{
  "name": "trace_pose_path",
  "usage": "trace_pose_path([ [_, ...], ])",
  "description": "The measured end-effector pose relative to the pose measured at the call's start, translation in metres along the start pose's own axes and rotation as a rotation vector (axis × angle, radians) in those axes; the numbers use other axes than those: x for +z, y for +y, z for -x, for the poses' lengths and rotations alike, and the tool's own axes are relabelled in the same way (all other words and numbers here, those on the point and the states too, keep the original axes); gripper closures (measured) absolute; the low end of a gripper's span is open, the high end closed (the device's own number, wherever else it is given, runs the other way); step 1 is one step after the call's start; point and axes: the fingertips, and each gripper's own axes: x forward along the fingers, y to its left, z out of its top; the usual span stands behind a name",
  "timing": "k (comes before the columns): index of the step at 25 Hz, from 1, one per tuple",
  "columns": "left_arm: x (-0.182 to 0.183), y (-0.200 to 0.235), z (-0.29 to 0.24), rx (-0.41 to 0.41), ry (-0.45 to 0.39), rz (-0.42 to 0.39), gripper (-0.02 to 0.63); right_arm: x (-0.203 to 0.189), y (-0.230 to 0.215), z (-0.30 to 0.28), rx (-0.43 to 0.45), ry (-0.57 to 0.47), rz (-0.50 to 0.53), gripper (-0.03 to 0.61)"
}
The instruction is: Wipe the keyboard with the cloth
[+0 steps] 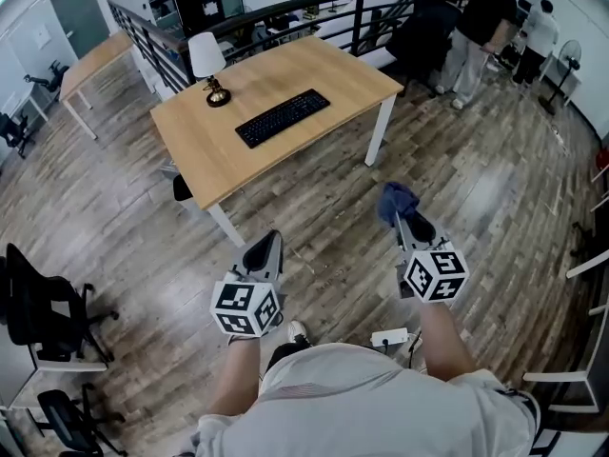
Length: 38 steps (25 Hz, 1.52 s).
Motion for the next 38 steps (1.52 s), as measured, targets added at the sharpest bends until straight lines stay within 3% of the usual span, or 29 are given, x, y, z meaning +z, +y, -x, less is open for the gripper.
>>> trace_pose_path([
  [10, 0.017, 0.069, -0.031, -0.072, -0.023, 0.026, 0.598, 0.015, 0.038, -0.062, -0.043, 0.01, 0.017, 0.46],
  [19, 0.027, 0.11, -0.072, -0.053, -0.028, 0.049, 0.598, 0.03, 0.038, -0.131, -0.014, 0.008, 0.031, 0.46],
  [29, 0.055, 0.149, -0.173, 0.033, -0.023, 0.04, 0.598, 0.056, -0.019, -0.247, 0.055, 0.014, 0.015, 0.46],
  [38, 0.074, 0.166, -0.286, 0.14, -0.025, 0.037, 0.598, 0.061, -0.099, -0.352, 0.121, 0.067, -0.009, 0.46],
])
